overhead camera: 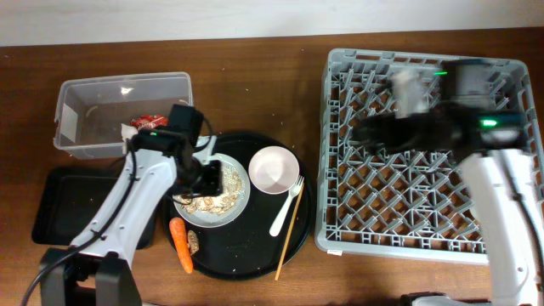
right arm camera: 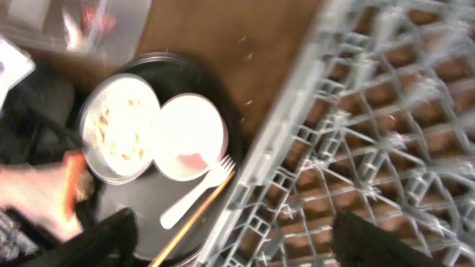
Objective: Sort waste into correct bins and load items into the dishwasher rack
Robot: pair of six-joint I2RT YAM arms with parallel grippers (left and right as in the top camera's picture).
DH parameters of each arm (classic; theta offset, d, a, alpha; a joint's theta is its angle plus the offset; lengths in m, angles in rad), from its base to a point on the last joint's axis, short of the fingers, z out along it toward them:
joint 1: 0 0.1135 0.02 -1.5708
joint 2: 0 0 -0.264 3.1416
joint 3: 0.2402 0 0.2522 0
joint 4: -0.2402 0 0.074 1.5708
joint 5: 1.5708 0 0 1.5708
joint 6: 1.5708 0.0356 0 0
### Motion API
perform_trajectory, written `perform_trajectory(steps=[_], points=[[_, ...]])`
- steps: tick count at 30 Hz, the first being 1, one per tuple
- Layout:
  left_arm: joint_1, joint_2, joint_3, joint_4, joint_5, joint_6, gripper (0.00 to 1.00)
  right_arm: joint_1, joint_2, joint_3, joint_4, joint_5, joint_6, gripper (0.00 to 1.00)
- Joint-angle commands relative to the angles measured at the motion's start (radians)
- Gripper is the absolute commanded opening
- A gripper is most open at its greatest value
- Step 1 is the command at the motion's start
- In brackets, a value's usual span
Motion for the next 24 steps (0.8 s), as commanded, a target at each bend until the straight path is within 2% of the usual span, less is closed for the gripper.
perform_trajectory(steps=[1,6,10,14,24], points=[[0.089,-0.056,0.006,-0.057,-0.185,-0.108,0.4,0.204,0.045,0.008,0.036,0.231,0.02,0.9],[0.225,-0.124,0.005,-0.083,-0.184,-0.121,0.42,0.36,0.165,0.008,0.16,0.288,0.024,0.86],[0.255,-0.132,0.005,-0.085,-0.181,-0.121,0.43,0.406,0.28,0.008,0.236,0.361,0.045,0.82],[0.255,-0.132,0.005,-0.085,-0.181,-0.121,0.44,0.422,0.406,0.008,0.303,0.353,0.046,0.67],[0.254,-0.132,0.005,-0.086,-0.181,-0.121,0.44,0.438,0.534,0.008,0.346,0.391,0.046,0.47]])
